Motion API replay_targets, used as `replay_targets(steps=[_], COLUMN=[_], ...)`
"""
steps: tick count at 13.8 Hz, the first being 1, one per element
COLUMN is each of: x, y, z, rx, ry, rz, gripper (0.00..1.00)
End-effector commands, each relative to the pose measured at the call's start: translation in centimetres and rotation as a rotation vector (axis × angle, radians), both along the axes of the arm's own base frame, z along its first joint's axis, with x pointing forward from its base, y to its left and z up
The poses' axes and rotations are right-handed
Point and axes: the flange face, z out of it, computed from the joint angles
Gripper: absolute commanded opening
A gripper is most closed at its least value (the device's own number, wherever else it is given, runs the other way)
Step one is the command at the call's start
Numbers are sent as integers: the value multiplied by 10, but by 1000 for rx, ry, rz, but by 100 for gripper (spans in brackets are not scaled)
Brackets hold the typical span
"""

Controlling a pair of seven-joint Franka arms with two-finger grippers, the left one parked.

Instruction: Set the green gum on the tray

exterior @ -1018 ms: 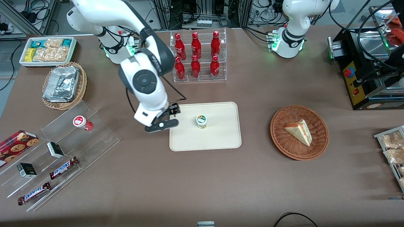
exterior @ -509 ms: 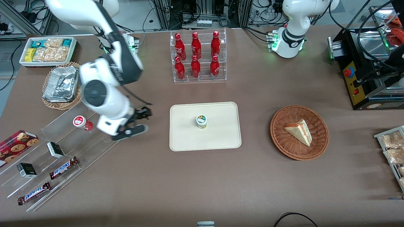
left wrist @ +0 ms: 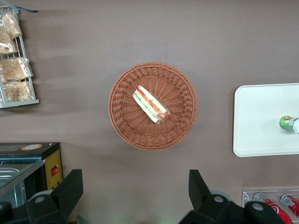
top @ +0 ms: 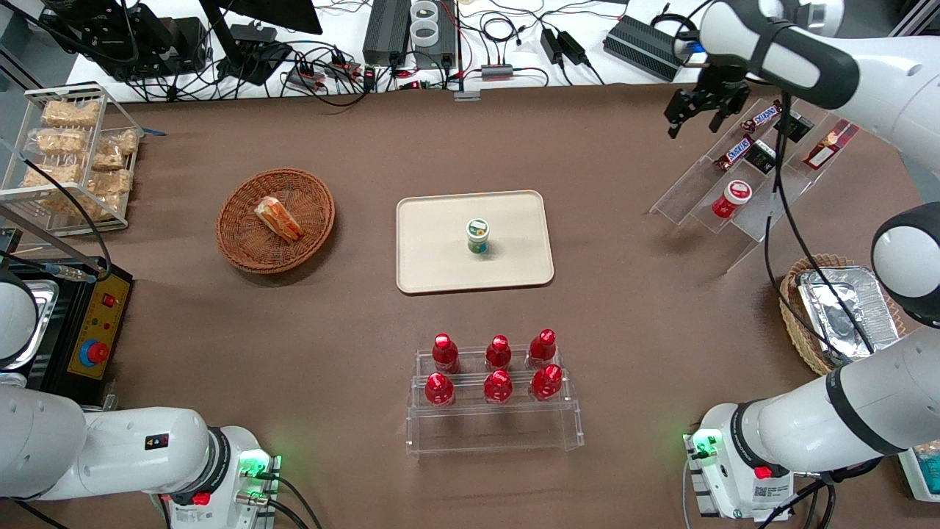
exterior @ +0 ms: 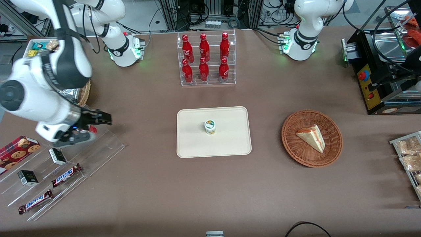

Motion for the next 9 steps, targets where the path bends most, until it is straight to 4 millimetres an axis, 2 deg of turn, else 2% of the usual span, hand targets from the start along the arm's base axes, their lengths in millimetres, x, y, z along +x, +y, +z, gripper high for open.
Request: replay_targets(steps=[1,5,9], x=[-20,-34,-47], y=[-26,-62,-63], z=[22,43,63], rx=[5,-33,-50], ry=[6,33,70], rz=[-13,-56,-65], gripper=[100,100,100])
